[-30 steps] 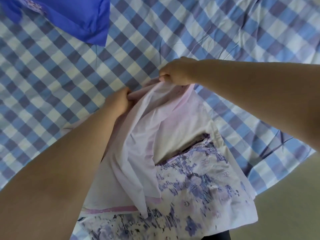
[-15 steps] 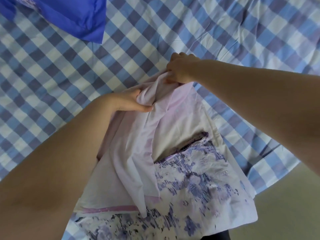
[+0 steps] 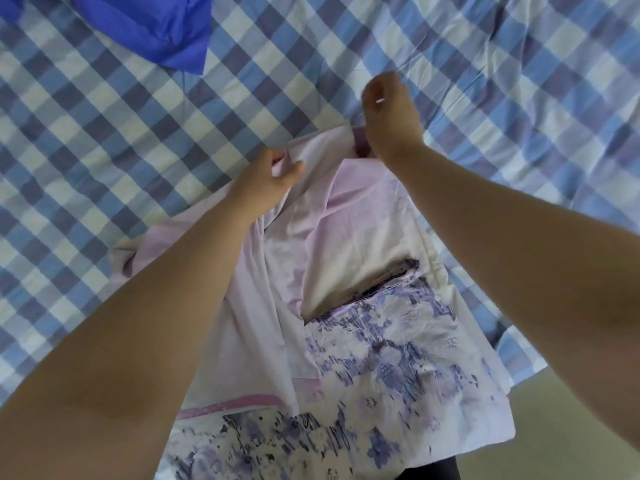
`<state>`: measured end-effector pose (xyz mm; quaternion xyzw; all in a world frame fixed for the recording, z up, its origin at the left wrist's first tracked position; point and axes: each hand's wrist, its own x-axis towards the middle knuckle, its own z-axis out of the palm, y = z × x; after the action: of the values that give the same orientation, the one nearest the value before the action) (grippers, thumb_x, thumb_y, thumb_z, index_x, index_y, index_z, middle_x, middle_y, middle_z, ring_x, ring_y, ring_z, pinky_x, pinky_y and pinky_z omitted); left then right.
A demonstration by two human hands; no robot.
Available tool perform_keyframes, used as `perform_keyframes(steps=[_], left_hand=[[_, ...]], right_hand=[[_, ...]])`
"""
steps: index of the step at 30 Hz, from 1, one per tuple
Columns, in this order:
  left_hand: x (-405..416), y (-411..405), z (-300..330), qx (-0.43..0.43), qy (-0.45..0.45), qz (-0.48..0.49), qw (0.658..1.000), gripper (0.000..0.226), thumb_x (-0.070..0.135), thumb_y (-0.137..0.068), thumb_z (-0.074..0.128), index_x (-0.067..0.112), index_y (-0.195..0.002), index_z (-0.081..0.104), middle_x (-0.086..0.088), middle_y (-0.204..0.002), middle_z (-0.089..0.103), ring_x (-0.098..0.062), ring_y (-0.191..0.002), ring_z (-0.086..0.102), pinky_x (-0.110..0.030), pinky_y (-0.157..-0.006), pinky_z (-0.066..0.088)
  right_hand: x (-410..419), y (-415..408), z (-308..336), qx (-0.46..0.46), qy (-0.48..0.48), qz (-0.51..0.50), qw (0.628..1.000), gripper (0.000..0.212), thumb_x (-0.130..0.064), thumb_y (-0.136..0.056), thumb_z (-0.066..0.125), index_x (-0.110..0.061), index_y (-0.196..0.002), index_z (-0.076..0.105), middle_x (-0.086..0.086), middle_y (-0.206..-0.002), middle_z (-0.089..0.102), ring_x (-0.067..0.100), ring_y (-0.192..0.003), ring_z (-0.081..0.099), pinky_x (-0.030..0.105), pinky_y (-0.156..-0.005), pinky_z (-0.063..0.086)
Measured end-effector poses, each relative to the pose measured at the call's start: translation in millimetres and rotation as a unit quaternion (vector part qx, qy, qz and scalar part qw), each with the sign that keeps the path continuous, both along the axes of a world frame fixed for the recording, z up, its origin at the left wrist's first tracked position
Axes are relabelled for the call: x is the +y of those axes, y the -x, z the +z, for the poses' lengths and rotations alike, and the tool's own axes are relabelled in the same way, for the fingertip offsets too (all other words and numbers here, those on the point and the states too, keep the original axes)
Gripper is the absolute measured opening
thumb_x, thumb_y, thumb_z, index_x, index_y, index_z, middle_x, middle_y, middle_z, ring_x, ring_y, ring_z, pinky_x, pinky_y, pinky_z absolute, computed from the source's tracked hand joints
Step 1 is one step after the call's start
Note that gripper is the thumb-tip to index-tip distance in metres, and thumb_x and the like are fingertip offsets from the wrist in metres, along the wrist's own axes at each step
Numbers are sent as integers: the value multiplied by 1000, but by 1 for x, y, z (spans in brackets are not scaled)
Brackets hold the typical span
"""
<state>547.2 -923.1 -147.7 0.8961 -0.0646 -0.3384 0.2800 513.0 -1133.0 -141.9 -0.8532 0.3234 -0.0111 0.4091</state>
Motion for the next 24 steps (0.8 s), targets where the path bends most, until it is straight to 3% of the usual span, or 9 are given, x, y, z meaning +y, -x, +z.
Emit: perform_keyframes(steps=[4,9,11,13,15,17,19,21,24], left_hand=[[-26,0,6,53,14,6,998,69,64,-80,59,19,-131,47,2,-122,57,-20,-111,55,-29,-83,39],[-43,10,15,7,-51,-185,981,46,48,-88,56,17,-123,56,-2,-113,62,-21,-104,58,-32,-86,44],[-39,22,14,-84,-77,-232,966,46,55,-86,50,23,-118,55,-5,-118,60,-27,-108,57,-39,-92,47],[-37,39,20,-78,15,-257,963,37,55,-87,46,22,-102,54,-6,-102,62,-26,-94,58,-32,-85,49],[-42,67,30,98,179,-223,953,30,40,-92,52,11,-98,51,-8,-88,58,-25,-81,55,-28,-75,46],[-42,88,43,133,118,-195,965,49,42,-88,54,23,-131,41,-1,-111,59,-20,-103,55,-35,-88,47],[-38,98,41,142,43,-128,981,51,58,-83,52,31,-126,48,5,-110,63,-19,-106,58,-32,-88,47],[-40,94,50,161,28,-60,985,51,60,-89,46,15,-109,59,-8,-103,66,-28,-103,60,-28,-79,43],[-48,83,67,191,27,-4,981,54,54,-95,38,9,-117,59,-11,-113,64,-29,-107,59,-31,-83,41]], right_hand=[[2,62,-13,-60,-42,-184,980,20,-22,-93,47,-13,-111,49,0,-111,53,15,-99,54,38,-88,47],[41,151,-27,160,-1,-8,987,49,-32,-88,61,-10,-130,44,12,-130,41,31,-118,42,43,-99,38],[53,165,-19,125,63,-5,990,50,-40,-89,55,-9,-127,48,10,-130,44,30,-121,42,43,-102,37],[58,161,-2,70,11,-73,995,53,-56,-90,41,-14,-120,53,2,-117,54,21,-109,52,40,-96,43],[59,142,18,89,-184,-141,969,59,-68,-86,40,-18,-115,54,-3,-106,61,16,-97,60,37,-86,50],[54,125,26,128,-319,-168,924,48,-62,-85,52,-16,-98,58,1,-95,65,21,-88,66,39,-76,58],[49,117,35,149,-312,-152,926,32,-41,-92,57,-12,-79,60,6,-77,64,25,-77,67,39,-69,60],[48,117,42,148,-300,-152,930,31,-32,-96,52,-5,-85,62,6,-68,64,22,-65,66,37,-66,60],[58,119,56,122,-316,-166,926,28,-31,-99,46,-6,-92,57,8,-70,65,25,-67,67,43,-71,60]])
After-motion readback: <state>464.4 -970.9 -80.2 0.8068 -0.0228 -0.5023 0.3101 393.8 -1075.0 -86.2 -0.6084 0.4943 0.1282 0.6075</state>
